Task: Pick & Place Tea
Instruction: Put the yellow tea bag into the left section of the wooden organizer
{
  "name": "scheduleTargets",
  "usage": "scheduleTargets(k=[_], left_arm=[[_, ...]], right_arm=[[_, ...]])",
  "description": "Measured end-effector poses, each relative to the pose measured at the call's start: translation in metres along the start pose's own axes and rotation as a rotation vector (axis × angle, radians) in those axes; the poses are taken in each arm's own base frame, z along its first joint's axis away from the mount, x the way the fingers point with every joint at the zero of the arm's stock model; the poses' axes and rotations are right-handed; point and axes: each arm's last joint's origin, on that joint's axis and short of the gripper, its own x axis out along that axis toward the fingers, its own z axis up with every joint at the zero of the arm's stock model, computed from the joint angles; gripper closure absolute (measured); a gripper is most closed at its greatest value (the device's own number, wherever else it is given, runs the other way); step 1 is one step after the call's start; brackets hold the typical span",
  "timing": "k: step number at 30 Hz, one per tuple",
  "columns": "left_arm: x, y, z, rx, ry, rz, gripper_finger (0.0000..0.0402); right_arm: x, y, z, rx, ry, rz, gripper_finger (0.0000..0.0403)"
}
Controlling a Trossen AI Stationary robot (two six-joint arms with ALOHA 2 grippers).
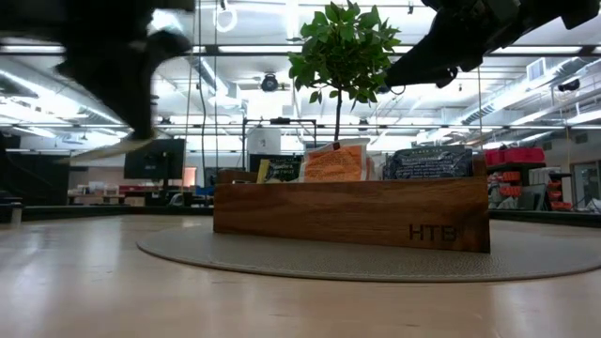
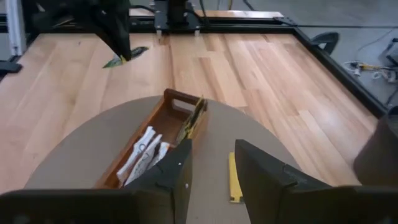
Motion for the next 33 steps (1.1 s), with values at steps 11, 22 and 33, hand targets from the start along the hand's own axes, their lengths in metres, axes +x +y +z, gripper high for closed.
scheduleTargets(k=[11, 22, 33], left_arm=[[-0.005, 0.034, 0.036, 0.028, -0.206, 0.263, 0.0399], [0.025, 0.061, 0.057, 0.046, -0.233, 0.333, 0.0399], [0.065, 0.043, 0.063, 0.220, -0.139, 0.494, 0.0399]], right_arm=[[0.000, -0.002, 0.000, 0.036, -0.009, -0.077, 0.0275], [0.000, -0.002, -0.001, 0.036, 0.000, -0.078, 0.0275], [-0.001, -0.003, -0.004, 0.032, 0.028, -0.108, 0.0275]])
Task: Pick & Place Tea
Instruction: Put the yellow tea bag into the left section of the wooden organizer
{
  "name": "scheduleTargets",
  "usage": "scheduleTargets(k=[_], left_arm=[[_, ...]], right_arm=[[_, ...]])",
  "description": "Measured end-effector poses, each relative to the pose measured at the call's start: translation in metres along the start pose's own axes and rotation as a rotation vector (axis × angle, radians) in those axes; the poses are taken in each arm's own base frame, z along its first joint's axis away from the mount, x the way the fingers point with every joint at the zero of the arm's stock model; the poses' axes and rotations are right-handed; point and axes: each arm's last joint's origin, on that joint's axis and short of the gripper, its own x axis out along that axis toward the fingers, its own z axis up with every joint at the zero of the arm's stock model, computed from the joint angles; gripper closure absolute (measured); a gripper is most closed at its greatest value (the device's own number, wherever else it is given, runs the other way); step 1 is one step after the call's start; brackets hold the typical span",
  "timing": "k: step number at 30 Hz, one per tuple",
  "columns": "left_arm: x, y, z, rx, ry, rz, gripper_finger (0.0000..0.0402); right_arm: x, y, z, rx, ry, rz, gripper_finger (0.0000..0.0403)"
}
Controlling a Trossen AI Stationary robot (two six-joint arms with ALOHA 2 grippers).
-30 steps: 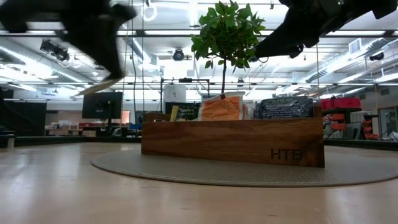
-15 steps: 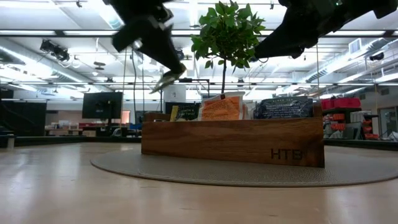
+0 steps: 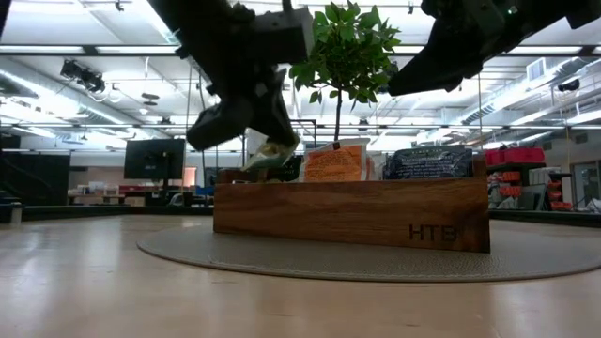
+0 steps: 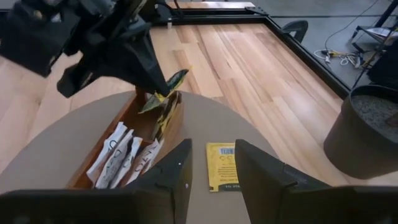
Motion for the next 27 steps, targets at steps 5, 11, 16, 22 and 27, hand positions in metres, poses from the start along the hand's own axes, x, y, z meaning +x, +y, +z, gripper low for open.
scheduleTargets(k=[5, 11, 16, 22, 27], left_arm=[[0.003, -0.012, 0.005, 0.002, -0.021, -0.001, 0.0399], [0.001, -0.016, 0.013, -0.041, -0.080, -0.004, 0.0399], [0.000, -0.018, 0.008, 0.002, -0.046, -0.008, 0.0399], [0.004, -0.017, 0.007, -0.029, -0.042, -0.021, 0.0399], [0.010, -0.015, 0.005, -0.035, -0.035, -0.065, 0.0395]], right_arm=[[0.000, 0.000, -0.001, 0.005, 0.005, -0.001, 0.0275], [0.000, 0.000, -0.001, 0.003, 0.009, -0.002, 0.0275], [0.000, 0.000, -0.001, 0.003, 0.010, -0.002, 0.0275], [0.000, 0.000, -0.001, 0.002, 0.011, -0.002, 0.0275], [0.000, 0.000, -0.001, 0.001, 0.012, -0.002, 0.0275]])
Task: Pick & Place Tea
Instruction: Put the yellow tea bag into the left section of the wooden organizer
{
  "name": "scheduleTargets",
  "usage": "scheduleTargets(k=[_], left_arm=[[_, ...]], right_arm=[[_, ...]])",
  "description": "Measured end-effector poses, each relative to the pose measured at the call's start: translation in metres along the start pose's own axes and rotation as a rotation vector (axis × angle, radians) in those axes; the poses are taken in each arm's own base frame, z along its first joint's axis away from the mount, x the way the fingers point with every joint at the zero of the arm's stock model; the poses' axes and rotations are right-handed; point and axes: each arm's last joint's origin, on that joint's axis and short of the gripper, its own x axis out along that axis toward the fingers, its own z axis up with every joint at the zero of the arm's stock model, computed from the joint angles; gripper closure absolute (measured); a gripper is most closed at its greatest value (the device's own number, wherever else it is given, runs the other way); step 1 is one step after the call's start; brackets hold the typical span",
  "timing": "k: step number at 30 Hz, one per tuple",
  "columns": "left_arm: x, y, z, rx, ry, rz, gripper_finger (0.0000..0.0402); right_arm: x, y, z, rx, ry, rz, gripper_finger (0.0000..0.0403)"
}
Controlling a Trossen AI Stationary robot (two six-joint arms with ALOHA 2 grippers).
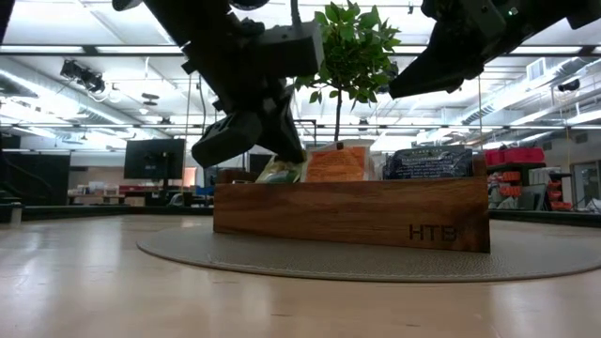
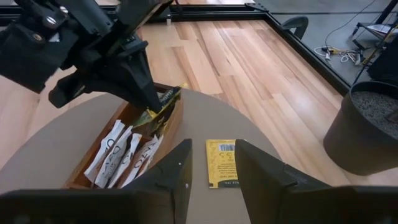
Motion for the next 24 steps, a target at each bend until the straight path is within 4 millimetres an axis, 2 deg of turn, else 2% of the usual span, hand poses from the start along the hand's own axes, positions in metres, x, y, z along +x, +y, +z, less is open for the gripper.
scheduleTargets(k=[8, 24], left_arm=[[0.0007, 0.0005, -0.0001, 0.000, 0.000, -0.003, 0.0370], [-0.0025, -0.0031, -0.0027, 0.098, 0.021, -0.008, 0.0266]], right_arm=[[0.0000, 0.0000, -0.0003, -0.002, 0.003, 0.000, 0.0275], [0.0000, -0.0001, -0.0008, -0.004, 0.008, -0.001, 0.0275]])
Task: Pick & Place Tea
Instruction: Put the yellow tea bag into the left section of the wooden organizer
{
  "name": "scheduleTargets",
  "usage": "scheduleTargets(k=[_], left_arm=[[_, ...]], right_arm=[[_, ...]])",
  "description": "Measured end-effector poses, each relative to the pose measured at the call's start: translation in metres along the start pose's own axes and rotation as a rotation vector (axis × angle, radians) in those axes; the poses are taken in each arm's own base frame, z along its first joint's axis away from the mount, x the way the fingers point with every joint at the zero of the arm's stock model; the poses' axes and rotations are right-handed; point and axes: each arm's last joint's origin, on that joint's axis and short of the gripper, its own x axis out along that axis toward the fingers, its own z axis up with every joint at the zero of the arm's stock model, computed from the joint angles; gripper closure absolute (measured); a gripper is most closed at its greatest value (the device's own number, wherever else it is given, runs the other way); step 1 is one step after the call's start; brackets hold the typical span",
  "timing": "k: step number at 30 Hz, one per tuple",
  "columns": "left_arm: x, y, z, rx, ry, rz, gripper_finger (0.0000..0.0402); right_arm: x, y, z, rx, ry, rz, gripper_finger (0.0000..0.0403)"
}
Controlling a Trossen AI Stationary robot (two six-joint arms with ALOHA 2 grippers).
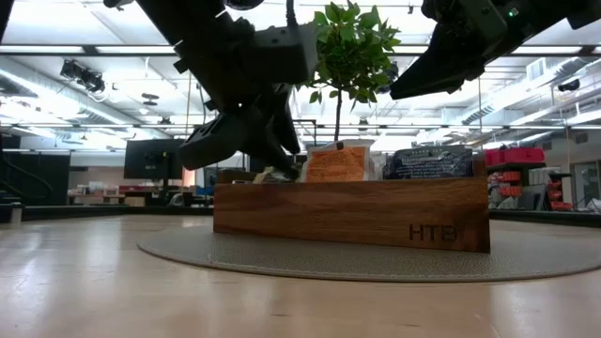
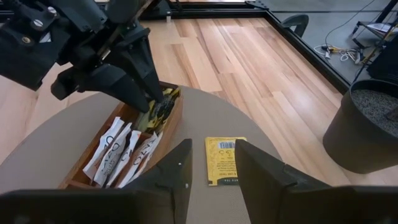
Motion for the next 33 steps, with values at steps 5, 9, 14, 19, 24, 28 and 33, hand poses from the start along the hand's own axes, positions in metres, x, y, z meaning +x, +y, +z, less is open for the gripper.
scheduleTargets(k=[5, 9, 14, 19, 24, 28, 33], left_arm=[[-0.002, -0.001, -0.001, 0.030, 0.027, 0.055, 0.0249], [-0.005, 0.001, -0.001, -0.032, 0.020, 0.056, 0.0244], [-0.014, 0.015, -0.002, -0.200, -0.037, -0.084, 0.0253], [-0.032, 0.039, -0.003, -0.331, -0.140, -0.261, 0.0271], [-0.046, 0.057, -0.011, -0.427, -0.257, -0.379, 0.0283], [-0.058, 0.070, -0.020, -0.518, -0.463, -0.370, 0.0293], [-0.071, 0.074, -0.051, -0.622, -0.645, -0.336, 0.0301]], right_arm=[[0.000, 0.000, 0.000, 0.000, 0.000, 0.000, 0.0275], [0.000, 0.000, 0.000, 0.000, 0.000, 0.000, 0.0275], [0.000, 0.000, 0.000, -0.002, 0.004, 0.000, 0.0275], [0.000, 0.000, -0.001, -0.007, 0.011, -0.001, 0.0275], [0.000, 0.000, -0.002, -0.038, 0.023, 0.000, 0.0275], [0.000, 0.000, -0.002, -0.077, 0.023, 0.011, 0.0275], [0.000, 0.001, 0.000, -0.094, 0.005, 0.075, 0.0275]])
